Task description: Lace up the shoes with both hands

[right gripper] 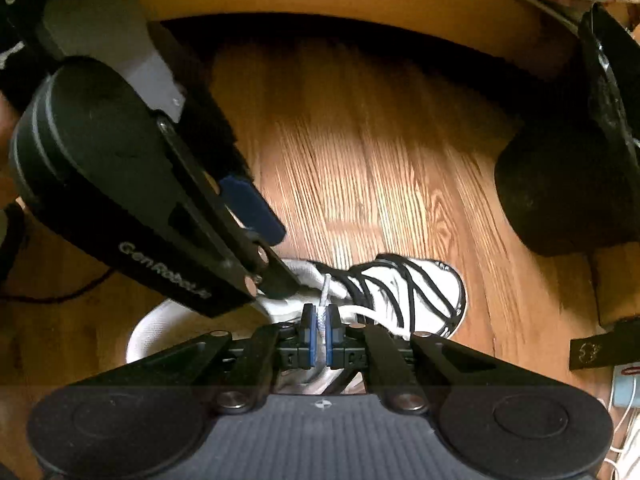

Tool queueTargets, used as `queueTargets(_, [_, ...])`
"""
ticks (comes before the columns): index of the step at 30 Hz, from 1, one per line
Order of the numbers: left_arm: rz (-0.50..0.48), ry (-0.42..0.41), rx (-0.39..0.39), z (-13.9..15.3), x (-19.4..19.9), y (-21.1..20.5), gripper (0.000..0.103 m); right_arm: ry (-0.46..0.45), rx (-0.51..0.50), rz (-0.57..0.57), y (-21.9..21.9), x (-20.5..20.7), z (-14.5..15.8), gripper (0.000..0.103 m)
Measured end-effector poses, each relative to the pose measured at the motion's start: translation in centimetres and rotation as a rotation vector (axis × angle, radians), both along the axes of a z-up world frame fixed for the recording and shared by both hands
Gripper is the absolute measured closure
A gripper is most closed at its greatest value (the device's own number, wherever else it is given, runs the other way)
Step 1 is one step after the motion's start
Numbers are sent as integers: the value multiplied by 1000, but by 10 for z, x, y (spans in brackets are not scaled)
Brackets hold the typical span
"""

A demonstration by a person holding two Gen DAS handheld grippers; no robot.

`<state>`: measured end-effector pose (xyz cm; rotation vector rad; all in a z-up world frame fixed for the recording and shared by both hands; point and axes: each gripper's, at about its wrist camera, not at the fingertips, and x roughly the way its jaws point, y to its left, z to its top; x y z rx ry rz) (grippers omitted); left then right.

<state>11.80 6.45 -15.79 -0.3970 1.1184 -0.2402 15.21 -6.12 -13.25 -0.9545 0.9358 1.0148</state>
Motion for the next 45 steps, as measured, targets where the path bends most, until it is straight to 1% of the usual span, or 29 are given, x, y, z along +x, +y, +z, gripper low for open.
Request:
queueTargets(1, [19, 13, -34, -3, 0, 3, 80, 4, -8, 4, 0, 0, -1, 98])
queueTargets(3, [77, 37, -106, -9, -1, 12, 80, -4, -28, 17, 1, -3, -6, 98])
queueTargets(6, [205, 83, -260, -23, -6, 33, 79, -32, -79, 52, 5, -10, -18, 98])
queueTargets(9, [341, 140, -418, -40, -12, 49, 79, -52, -98, 65, 9, -11, -25, 98])
queueTargets(10, [368, 150, -448, -44, -14, 51, 79, -54, -100, 63, 10, -11, -26, 98])
queueTargets(12, [397, 158, -477, -49, -16, 53, 79, -58, -103, 58, 12, -9, -29, 98])
queueTargets(16, [414, 158, -489, -53, -17, 51, 79, -89, -110, 79, 15, -16, -29, 98])
queueTargets(20, [406, 152, -480, -51, -16, 49, 79, -121, -103, 89, 15, -17, -29, 99])
queueTargets(31, [408, 144, -476, -49, -18, 51, 79, -153, -56, 101, 9, -21, -22, 99])
queueTargets(33, [402, 140, -467, -48, -18, 50, 79, -158, -50, 97, 9, -21, -20, 99])
queueTargets(41, [359, 118, -413, -41, -17, 46, 79, -126, -39, 84, 9, -19, -20, 99])
queueTargets(45, [336, 104, -380, -38, -16, 43, 79, -139, -31, 89, 8, -20, -16, 99])
